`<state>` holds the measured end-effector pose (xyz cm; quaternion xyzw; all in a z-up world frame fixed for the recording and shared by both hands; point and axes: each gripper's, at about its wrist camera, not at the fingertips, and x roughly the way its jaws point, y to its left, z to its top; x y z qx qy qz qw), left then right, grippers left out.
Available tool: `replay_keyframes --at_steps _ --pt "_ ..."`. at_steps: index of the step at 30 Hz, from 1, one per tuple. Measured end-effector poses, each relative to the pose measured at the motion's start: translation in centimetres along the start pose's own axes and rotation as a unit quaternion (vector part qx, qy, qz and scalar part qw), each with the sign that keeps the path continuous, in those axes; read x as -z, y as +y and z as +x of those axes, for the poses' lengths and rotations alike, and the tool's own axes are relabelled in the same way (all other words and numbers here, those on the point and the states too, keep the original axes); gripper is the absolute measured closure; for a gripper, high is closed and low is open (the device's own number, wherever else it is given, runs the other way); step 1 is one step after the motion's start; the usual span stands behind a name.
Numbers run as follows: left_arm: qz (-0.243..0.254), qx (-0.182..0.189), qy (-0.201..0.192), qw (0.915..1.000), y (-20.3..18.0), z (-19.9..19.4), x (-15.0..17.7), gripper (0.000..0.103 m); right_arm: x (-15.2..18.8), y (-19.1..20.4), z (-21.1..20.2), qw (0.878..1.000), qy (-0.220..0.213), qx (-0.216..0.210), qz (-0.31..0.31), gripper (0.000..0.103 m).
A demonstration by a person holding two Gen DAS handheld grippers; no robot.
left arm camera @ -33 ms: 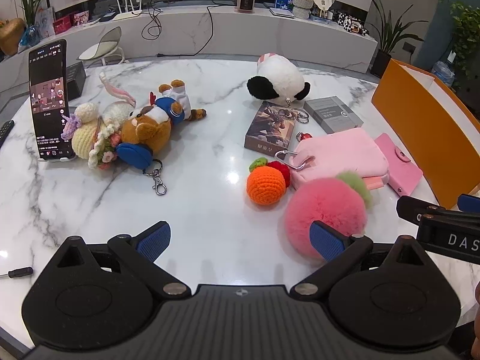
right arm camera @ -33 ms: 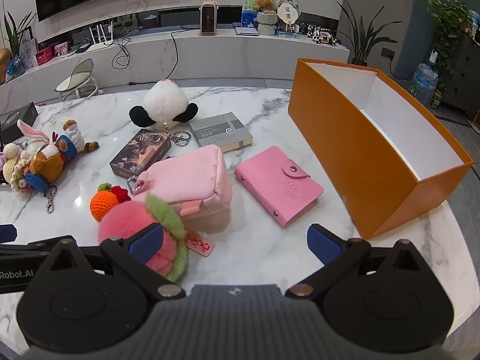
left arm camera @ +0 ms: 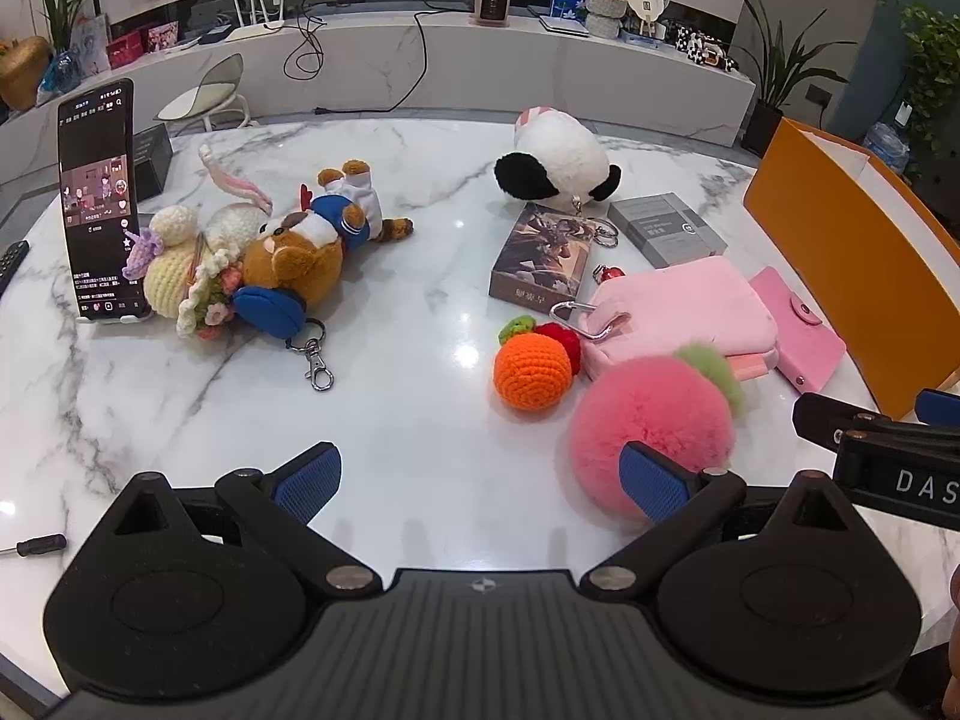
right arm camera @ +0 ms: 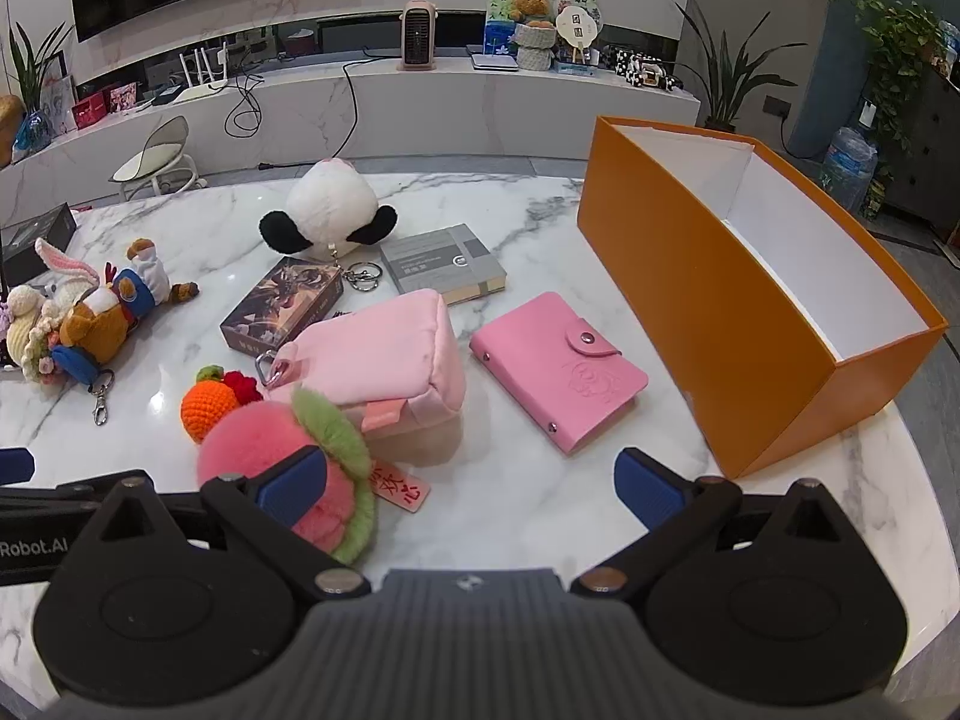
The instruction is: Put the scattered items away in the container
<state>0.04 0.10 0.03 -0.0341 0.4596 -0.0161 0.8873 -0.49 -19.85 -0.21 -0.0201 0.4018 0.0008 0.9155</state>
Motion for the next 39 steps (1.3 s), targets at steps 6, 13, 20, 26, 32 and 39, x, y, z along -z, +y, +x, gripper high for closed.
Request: replay_keyframes --at_steps 6,13,20,26,32,39 --pt "0.000 -0.001 -0.001 1.0000 0.19 0.20 -0.07 0.000 -0.19 -0.19 0.25 1.000 -0.001 0.003 0.003 0.000" --pt "0.001 0.000 0.002 1.0000 0.01 0.19 0.07 0.000 -0.09 0.05 -0.03 1.000 -0.001 0.004 0.000 0.000" --pt "0.000 0.002 0.003 1.0000 -0.05 0.16 0.09 0.000 -0.13 0.04 0.20 1.000 0.001 0.008 0.003 0.000" --pt "0.000 0.004 0.003 1.0000 -0.05 0.13 0.05 0.000 -0.13 0.03 0.22 1.000 0.002 0.006 0.004 0.000" --pt "0.002 0.006 0.003 1.0000 -0.17 0.04 0.08 0.000 -0.06 0.00 0.15 1.000 0.003 0.006 0.005 0.000" --pt "-0.001 0.010 0.004 0.9999 -0.12 0.00 0.01 0.000 -0.05 0.10 0.15 1.000 0.004 0.005 0.004 0.000"
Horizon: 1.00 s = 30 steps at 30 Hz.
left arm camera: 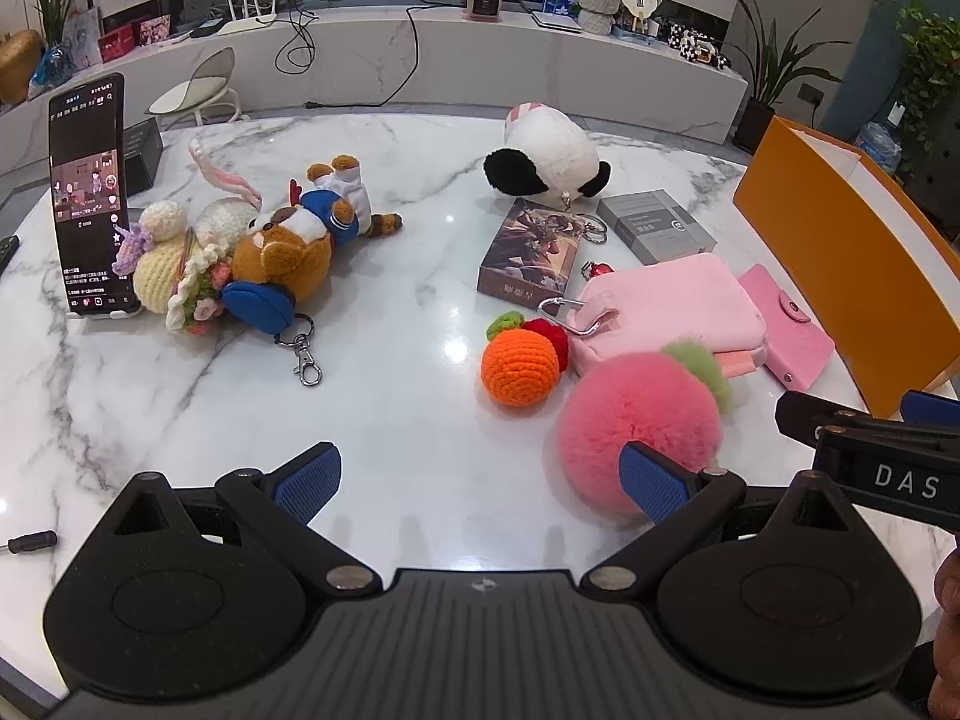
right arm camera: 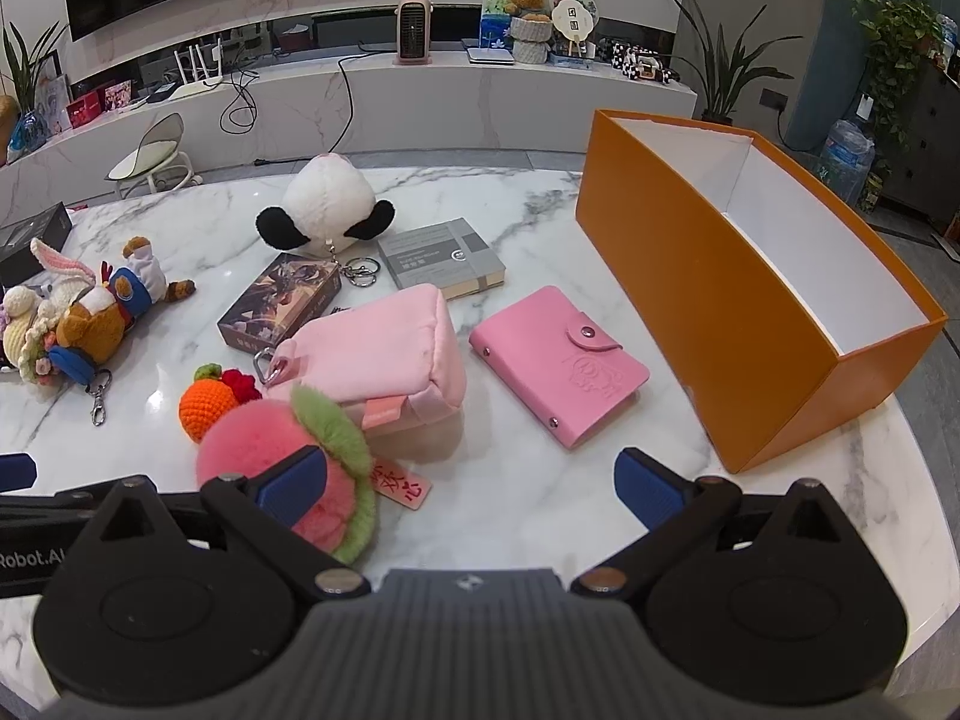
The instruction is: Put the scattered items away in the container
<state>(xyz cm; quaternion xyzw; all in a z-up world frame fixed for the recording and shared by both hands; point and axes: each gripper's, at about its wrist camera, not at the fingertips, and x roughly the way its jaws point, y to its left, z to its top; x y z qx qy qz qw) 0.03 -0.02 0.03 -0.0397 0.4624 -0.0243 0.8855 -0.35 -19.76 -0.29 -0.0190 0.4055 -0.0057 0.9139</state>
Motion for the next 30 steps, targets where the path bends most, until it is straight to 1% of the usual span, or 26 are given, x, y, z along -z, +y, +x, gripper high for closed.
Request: replay_keyframes --at_steps 30 --pt "0.002 0.000 0.001 1.0000 -0.03 -0.20 0.13 0.000 -0.17 0.02 0.04 1.000 -0.002 0.001 0.000 0.000"
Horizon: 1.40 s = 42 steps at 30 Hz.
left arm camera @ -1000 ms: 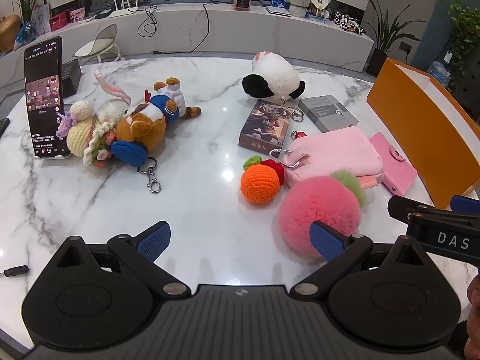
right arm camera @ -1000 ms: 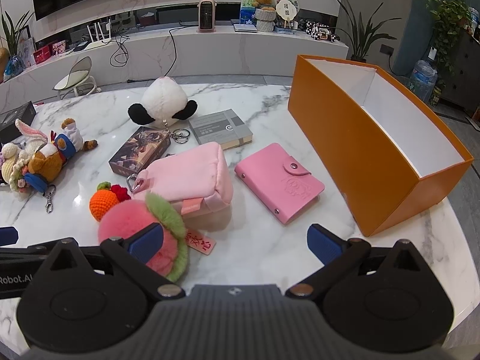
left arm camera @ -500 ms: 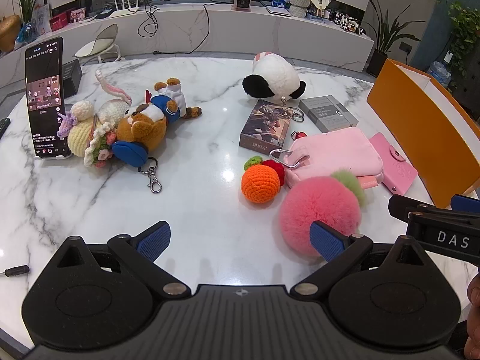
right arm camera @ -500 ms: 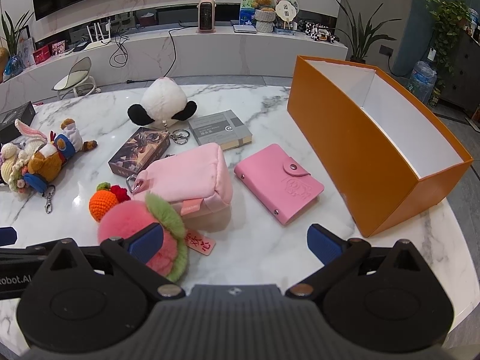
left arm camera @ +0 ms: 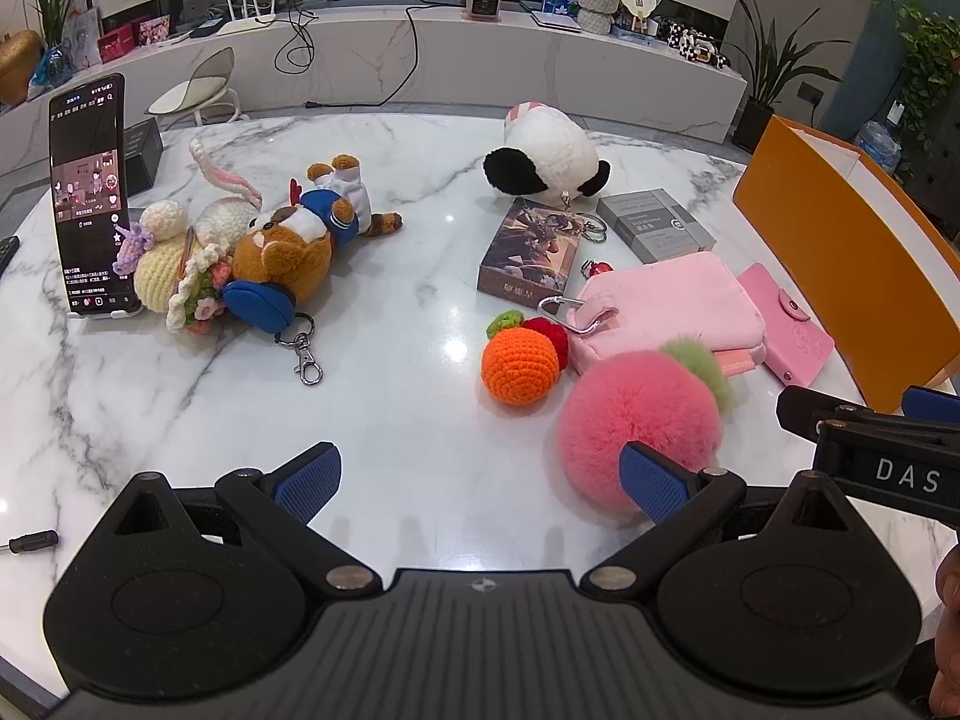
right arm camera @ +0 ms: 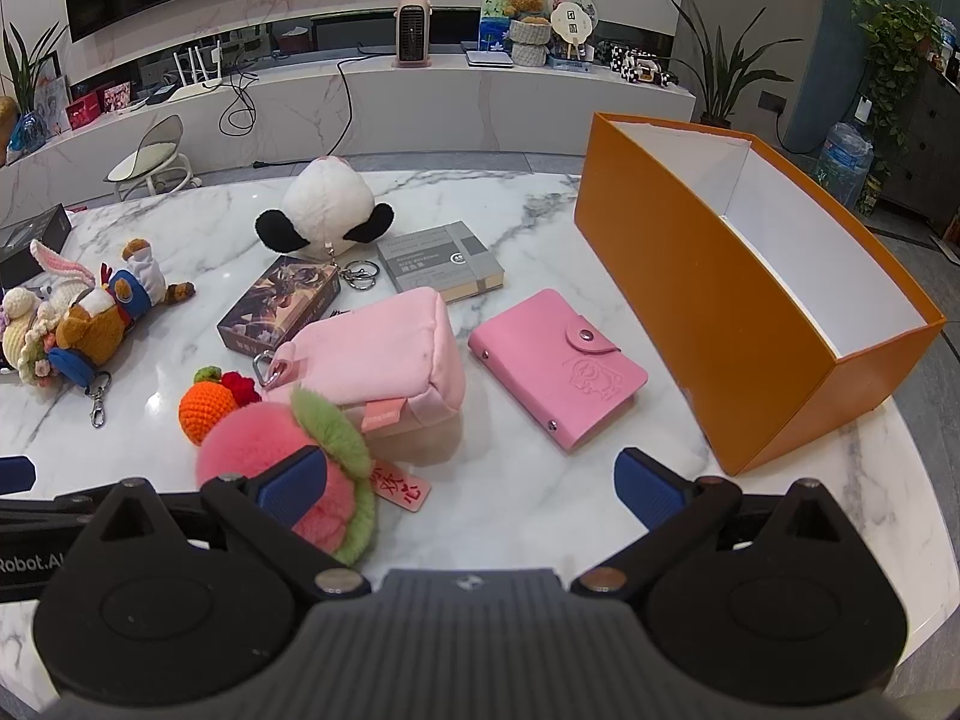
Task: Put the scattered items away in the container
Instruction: 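Move left tool toward pink pom-pom while right tool approaches pink card wallet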
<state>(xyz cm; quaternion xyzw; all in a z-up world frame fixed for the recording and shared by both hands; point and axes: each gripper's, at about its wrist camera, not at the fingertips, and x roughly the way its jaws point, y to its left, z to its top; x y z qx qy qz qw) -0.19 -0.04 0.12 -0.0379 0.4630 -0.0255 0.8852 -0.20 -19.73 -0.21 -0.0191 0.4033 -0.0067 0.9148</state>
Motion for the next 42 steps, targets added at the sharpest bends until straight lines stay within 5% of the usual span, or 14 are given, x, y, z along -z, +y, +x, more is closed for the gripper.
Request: replay_keyframes --at_steps 19,42 --pt "0.020 0.022 0.001 0.9996 -0.6 0.3 0.2 0.000 -0.1 -0.1 0.1 1.000 -0.002 -0.005 0.000 0.000" --pt "0.062 0.143 -0.009 0.9877 -3.2 4.5 1.0 0.000 -2.4 -6.8 3.7 0.997 -0.025 -0.065 0.034 0.000"
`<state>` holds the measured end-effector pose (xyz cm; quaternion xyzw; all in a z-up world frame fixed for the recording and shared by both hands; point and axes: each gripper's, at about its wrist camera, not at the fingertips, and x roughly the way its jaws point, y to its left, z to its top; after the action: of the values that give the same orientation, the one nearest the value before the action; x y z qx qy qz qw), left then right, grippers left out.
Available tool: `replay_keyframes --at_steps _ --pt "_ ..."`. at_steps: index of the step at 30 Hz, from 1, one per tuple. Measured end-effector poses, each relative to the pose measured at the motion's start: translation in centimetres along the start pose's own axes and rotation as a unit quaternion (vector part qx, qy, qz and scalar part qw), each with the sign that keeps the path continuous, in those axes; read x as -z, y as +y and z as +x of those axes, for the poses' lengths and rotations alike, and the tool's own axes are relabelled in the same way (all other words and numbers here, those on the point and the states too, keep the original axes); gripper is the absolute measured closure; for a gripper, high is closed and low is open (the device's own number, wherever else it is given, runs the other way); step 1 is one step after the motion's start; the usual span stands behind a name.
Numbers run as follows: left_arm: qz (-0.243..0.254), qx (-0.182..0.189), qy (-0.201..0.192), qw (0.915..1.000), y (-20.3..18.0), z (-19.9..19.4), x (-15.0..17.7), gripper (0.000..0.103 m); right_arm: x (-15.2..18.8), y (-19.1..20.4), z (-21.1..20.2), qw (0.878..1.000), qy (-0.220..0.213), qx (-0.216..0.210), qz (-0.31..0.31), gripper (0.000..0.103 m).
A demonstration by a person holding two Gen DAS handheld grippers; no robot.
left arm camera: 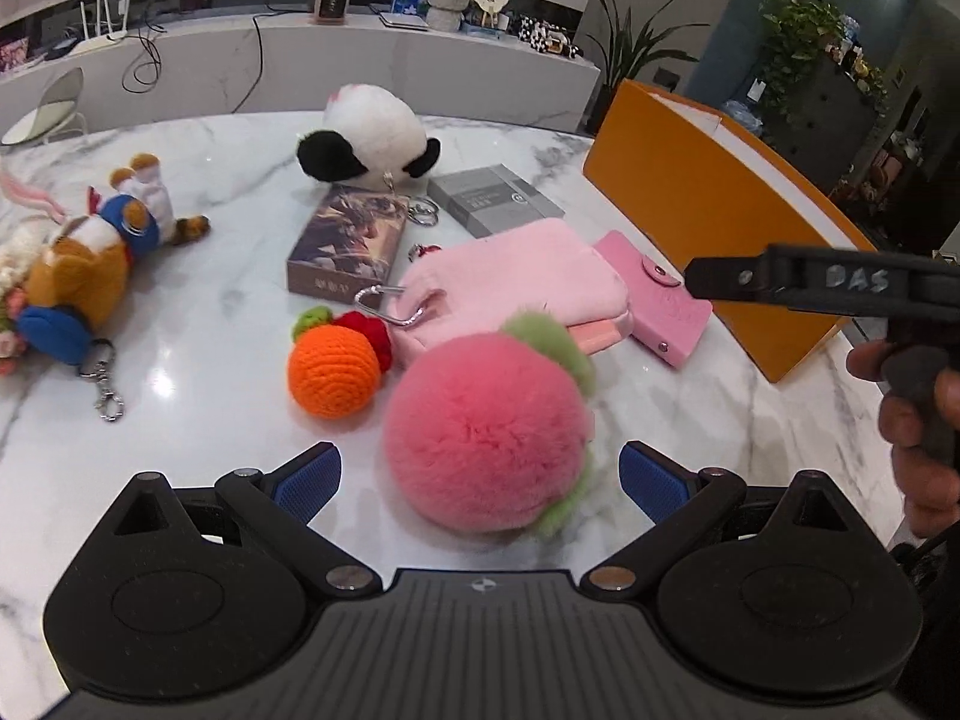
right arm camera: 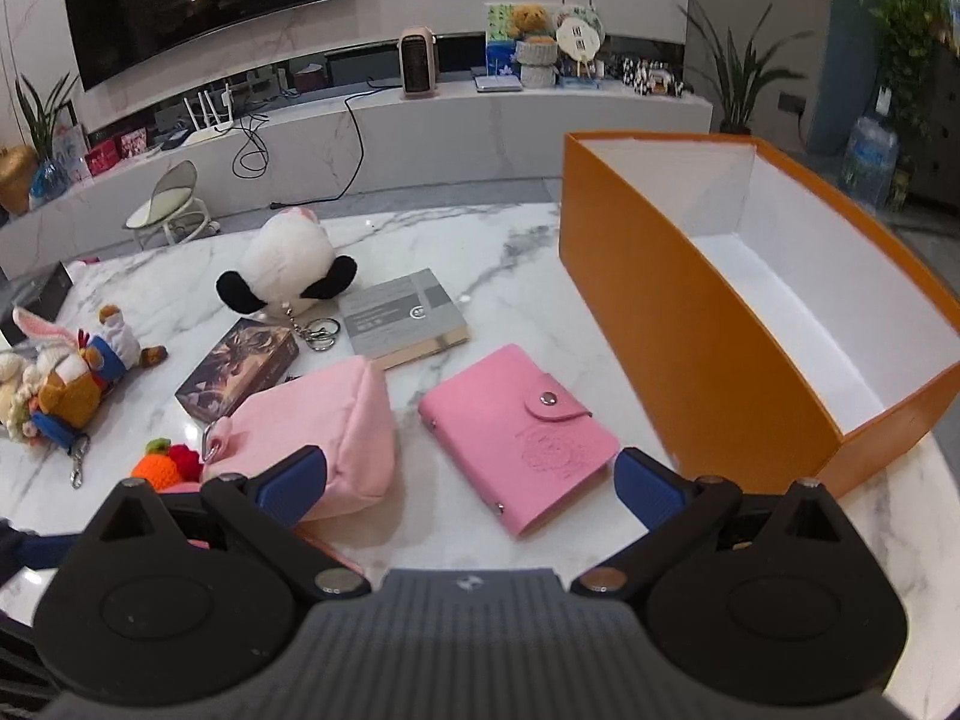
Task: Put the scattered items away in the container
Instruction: 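Move left tool toward pink pom-pom while right tool approaches pink card wallet, then close left tool on pink pom-pom while right tool closes on pink wallet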
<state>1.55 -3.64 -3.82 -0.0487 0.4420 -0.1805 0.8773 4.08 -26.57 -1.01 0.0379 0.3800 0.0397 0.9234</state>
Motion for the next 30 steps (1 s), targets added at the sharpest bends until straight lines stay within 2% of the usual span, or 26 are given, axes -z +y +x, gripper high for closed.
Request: replay_keyframes --at_steps 3,7,10,16,22,26,30 --pt "0.002 0.001 0.008 1.0000 0.0 1.0 0.0 0.000 0.0 -0.9 0.8 1.000 0.014 -0.010 0.000 0.000" --pt "0.006 0.010 0.020 0.9997 -0.1 2.1 0.2 0.000 0.2 -0.9 2.4 0.998 0.048 0.003 -0.043 0.001" --pt "0.013 0.018 0.021 0.9995 -0.4 2.4 0.2 0.000 0.5 -0.2 2.8 0.995 0.054 -0.010 -0.081 0.002" --pt "0.028 0.010 0.024 0.9993 -0.6 3.1 0.2 0.000 0.8 0.8 3.0 0.989 0.039 -0.027 -0.137 0.002" --pt "0.023 -0.004 0.030 0.9993 0.1 3.7 -0.2 0.000 0.0 -0.4 2.9 0.992 -0.006 -0.035 -0.118 0.001" --pt "0.023 0.004 0.025 0.9994 0.3 3.8 -0.4 0.000 -0.8 0.2 3.6 0.988 -0.004 -0.045 -0.147 0.001" --pt "0.019 0.010 0.022 0.9995 0.4 3.8 -0.6 0.000 -1.2 1.9 4.5 0.973 -0.015 0.008 -0.229 0.001"
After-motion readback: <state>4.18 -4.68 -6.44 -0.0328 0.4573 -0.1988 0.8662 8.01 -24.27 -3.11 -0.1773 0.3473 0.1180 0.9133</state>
